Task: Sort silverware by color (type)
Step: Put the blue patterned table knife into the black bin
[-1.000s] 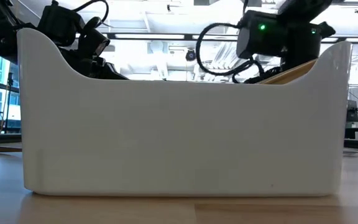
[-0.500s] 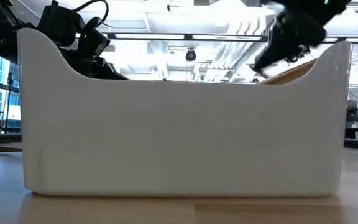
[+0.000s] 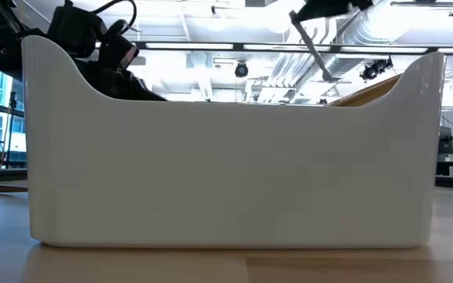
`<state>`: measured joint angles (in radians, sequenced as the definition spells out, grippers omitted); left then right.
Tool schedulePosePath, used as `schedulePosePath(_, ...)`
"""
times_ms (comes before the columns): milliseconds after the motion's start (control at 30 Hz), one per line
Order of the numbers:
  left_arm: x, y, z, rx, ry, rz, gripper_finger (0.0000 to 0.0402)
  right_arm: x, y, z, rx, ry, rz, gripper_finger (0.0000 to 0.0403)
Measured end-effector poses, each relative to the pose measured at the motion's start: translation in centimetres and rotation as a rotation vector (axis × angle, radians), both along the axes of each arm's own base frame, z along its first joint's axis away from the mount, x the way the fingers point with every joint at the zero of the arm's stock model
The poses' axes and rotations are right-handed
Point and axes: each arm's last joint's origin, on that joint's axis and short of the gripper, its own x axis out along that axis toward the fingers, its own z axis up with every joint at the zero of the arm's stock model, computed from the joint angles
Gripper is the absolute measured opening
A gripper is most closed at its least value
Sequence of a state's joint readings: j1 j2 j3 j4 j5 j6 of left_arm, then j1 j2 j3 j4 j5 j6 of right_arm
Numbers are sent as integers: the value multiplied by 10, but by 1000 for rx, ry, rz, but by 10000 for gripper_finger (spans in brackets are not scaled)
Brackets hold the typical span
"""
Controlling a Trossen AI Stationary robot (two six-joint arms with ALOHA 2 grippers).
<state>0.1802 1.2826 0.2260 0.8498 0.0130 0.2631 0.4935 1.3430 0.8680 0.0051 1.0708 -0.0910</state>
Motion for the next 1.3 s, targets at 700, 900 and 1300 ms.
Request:
schedulePosePath(700, 31, -39, 45, 110, -176, -137, 149, 38, -45, 32, -207, -124, 774, 9)
schedulePosePath(900, 37, -48, 58, 146, -217, -160, 175, 39, -51, 33, -213, -132, 779, 9)
schedulePosePath(1300, 50, -52, 81, 130, -292, -159, 193, 39, -51, 39, -239, -193, 829, 9)
